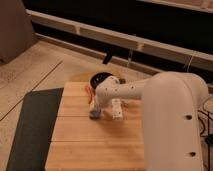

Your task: Wipe the white sponge on the table

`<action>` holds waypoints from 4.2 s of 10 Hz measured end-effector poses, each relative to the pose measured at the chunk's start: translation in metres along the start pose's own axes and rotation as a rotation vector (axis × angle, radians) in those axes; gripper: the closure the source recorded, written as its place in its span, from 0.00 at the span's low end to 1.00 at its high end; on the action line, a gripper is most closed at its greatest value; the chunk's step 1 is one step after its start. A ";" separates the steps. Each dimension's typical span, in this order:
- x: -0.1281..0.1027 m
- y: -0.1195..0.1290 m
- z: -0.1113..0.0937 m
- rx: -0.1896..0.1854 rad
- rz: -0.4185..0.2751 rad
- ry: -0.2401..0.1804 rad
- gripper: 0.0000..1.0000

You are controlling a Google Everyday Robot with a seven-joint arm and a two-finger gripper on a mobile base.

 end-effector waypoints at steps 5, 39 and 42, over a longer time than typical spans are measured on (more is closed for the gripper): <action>0.018 -0.012 -0.002 0.060 0.057 0.051 1.00; -0.002 -0.041 -0.001 0.238 0.035 0.122 1.00; -0.040 -0.039 -0.002 0.205 -0.027 0.059 1.00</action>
